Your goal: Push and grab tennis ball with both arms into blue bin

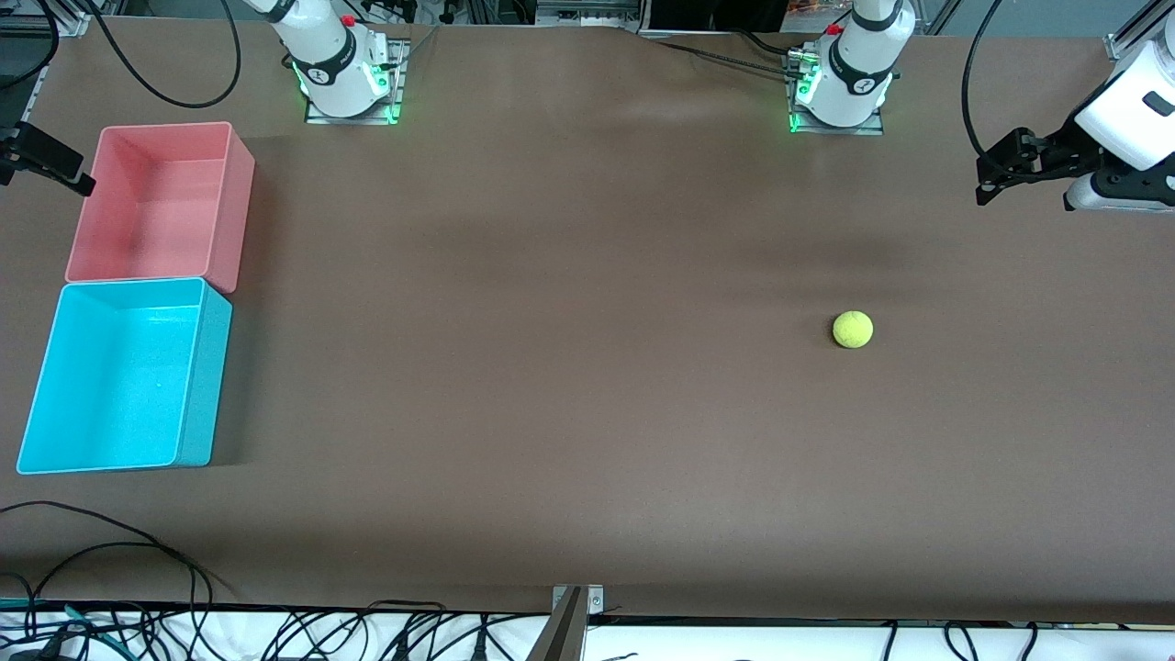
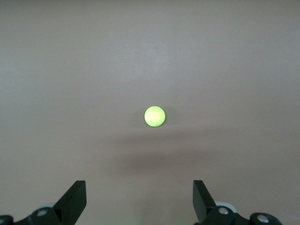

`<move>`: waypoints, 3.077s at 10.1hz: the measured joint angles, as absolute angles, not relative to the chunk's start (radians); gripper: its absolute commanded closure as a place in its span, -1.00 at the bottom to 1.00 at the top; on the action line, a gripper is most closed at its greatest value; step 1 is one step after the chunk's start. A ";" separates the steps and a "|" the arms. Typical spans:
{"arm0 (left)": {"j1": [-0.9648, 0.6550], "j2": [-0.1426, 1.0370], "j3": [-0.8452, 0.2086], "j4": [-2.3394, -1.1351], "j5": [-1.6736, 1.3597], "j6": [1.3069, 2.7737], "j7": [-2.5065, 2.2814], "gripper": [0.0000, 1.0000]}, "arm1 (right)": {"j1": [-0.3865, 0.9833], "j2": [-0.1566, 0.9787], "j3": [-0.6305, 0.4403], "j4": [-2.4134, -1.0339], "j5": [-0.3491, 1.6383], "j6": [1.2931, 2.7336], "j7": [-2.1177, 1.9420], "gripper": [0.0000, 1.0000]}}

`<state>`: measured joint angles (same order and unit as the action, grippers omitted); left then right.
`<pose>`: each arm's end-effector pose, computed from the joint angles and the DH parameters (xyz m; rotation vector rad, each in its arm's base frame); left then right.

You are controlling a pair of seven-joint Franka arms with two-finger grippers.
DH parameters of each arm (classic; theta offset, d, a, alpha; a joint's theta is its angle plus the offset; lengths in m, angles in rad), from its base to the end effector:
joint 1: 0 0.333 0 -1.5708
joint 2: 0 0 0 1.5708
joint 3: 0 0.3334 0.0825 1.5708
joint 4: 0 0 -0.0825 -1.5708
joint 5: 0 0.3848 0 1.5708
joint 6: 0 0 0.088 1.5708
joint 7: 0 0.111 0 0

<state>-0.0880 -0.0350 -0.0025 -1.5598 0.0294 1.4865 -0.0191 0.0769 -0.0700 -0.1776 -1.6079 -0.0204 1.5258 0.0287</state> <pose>0.5332 -0.0449 0.6550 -3.1077 0.1080 0.0570 0.5246 -0.0591 0.6538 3.1274 -0.2031 -0.0211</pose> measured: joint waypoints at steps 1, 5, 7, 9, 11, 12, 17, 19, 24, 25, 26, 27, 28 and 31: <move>-0.089 -0.035 -0.003 -1.560 0.025 1.487 -0.019 -1.00 | 0.077 -0.070 -0.178 -1.608 -0.020 1.525 0.029 -1.00; -0.089 -0.035 -0.003 -1.560 -0.029 1.487 -0.037 -1.00 | 0.077 -0.070 -0.180 -1.608 -0.020 1.523 0.029 -1.00; -0.089 -0.035 -0.002 -1.560 -0.031 1.487 -0.040 -1.00 | 0.077 -0.070 -0.183 -1.608 -0.020 1.522 0.029 -1.00; -0.089 -0.035 -0.003 -1.560 -0.031 1.487 -0.041 -1.00 | 0.076 -0.070 -0.190 -1.607 -0.020 1.520 0.029 -1.00; -0.089 -0.035 -0.003 -1.560 -0.031 1.486 -0.041 -1.00 | 0.076 -0.070 -0.191 -1.607 -0.020 1.520 0.029 -1.00; -0.090 -0.034 -0.003 -1.560 -0.031 1.486 -0.041 -1.00 | 0.076 -0.071 -0.191 -1.607 -0.020 1.520 0.029 -1.00; -0.091 -0.034 -0.039 -1.559 -0.031 1.487 -0.041 -1.00 | 0.076 -0.071 -0.191 -1.607 -0.020 1.520 0.029 -1.00; -0.091 -0.033 -0.051 -1.559 -0.031 1.487 -0.041 -1.00 | 0.076 -0.071 -0.191 -1.607 -0.020 1.520 0.028 -1.00; -0.051 -0.024 -0.049 -1.614 -0.031 1.514 -0.041 -1.00 | 0.076 -0.071 -0.194 -1.607 -0.020 1.519 0.028 -1.00; -0.027 -0.024 -0.048 -1.620 -0.031 1.530 -0.042 -1.00 | 0.075 -0.071 -0.198 -1.607 -0.020 1.516 0.028 -1.00; 0.001 -0.024 -0.045 -1.632 -0.031 1.561 -0.042 -1.00 | 0.075 -0.071 -0.201 -1.607 -0.020 1.512 0.028 -1.00; 0.018 -0.024 -0.042 -1.658 -0.031 1.604 -0.042 -1.00 | 0.075 -0.071 -0.201 -1.607 -0.020 1.511 0.028 -1.00; 0.026 -0.026 -0.042 -1.697 -0.031 1.659 -0.042 -1.00 | 0.076 -0.071 -0.201 -1.607 -0.020 1.510 0.028 -1.00; 0.023 -0.056 -0.050 -1.814 -0.031 1.782 -0.042 -1.00 | 0.076 -0.071 -0.201 -1.607 -0.020 1.510 0.028 -1.00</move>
<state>0.0226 -0.0560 -0.0497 -1.8144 -0.0312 1.7815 -0.0423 0.0760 -0.0715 -0.2011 -1.6068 -0.0201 1.5096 0.0281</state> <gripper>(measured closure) 0.000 0.000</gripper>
